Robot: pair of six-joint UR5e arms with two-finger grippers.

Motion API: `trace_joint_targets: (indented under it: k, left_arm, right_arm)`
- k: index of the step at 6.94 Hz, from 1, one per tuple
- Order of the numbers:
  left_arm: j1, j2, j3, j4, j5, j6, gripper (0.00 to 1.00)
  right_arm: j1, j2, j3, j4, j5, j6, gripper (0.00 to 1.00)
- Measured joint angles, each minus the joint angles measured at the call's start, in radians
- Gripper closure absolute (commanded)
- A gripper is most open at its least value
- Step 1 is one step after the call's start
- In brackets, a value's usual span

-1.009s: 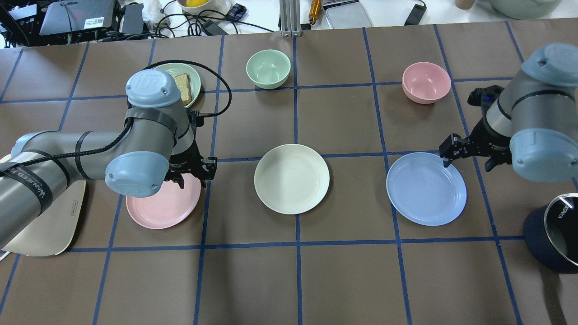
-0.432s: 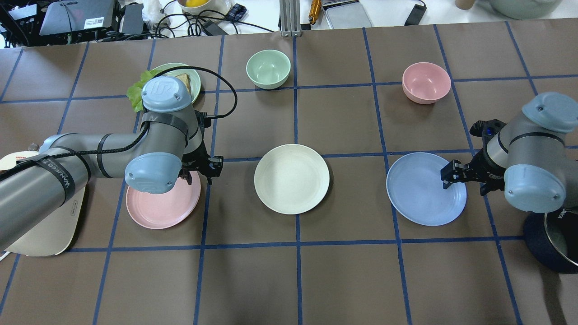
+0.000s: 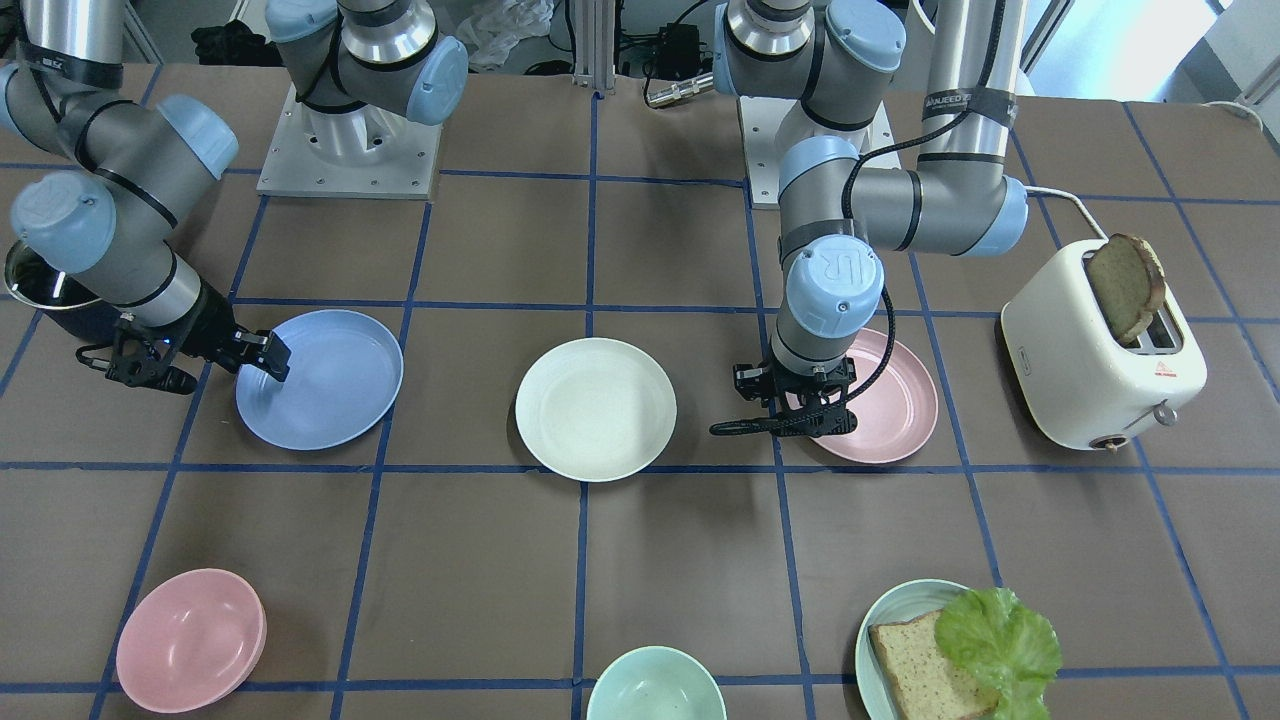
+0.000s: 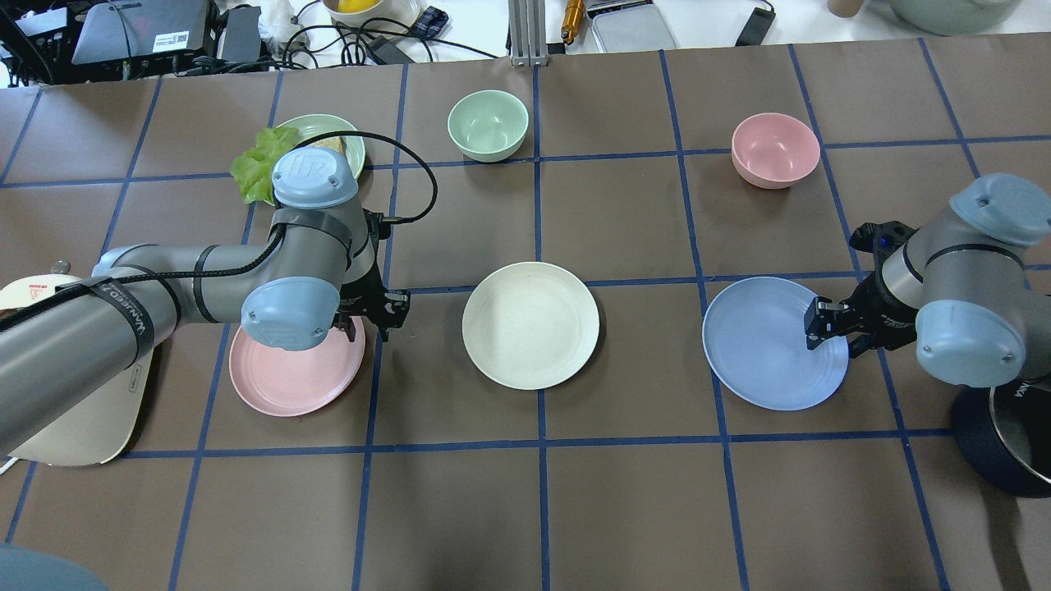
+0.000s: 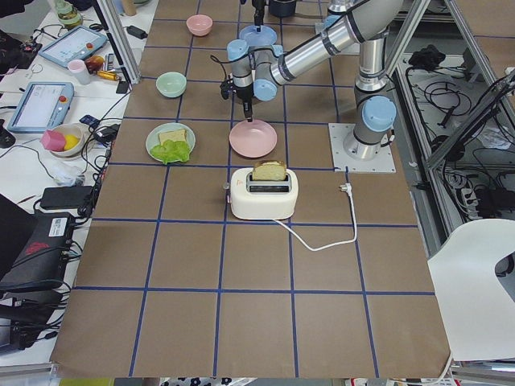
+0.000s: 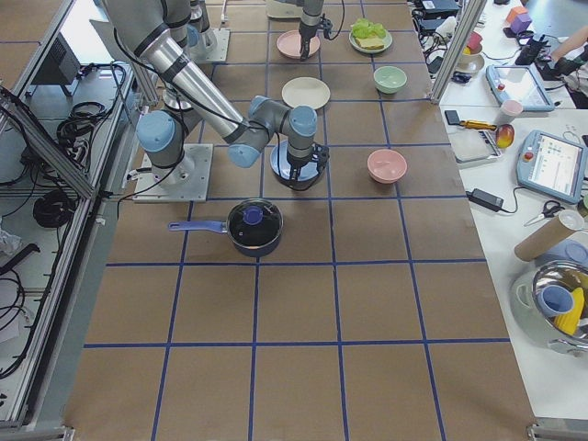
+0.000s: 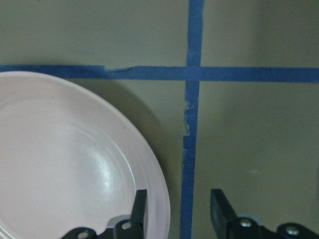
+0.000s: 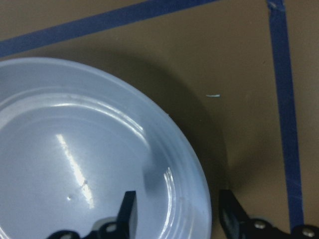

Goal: Stack three plates with pink and blue
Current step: 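Grasp the pink plate rim with left gripper while right grasps blue plate rim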

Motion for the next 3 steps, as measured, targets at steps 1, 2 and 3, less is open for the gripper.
trace_joint_targets:
  k: [1, 2, 3]
  left_arm:
    - [-0.001, -0.006, 0.000, 0.000, 0.024, 0.000, 0.52]
    - [-0.001, -0.010, 0.000, 0.000, 0.049, 0.000, 0.63]
    - [-0.001, -0.013, 0.000, 0.001, 0.059, -0.001, 0.66]
  right_arm:
    - [0.000, -0.001, -0.001, 0.001, 0.000, -0.018, 1.00]
    - [-0.001, -0.002, -0.003, 0.000, -0.004, -0.036, 1.00]
    - [-0.001, -0.005, -0.007, 0.001, -0.011, -0.048, 1.00]
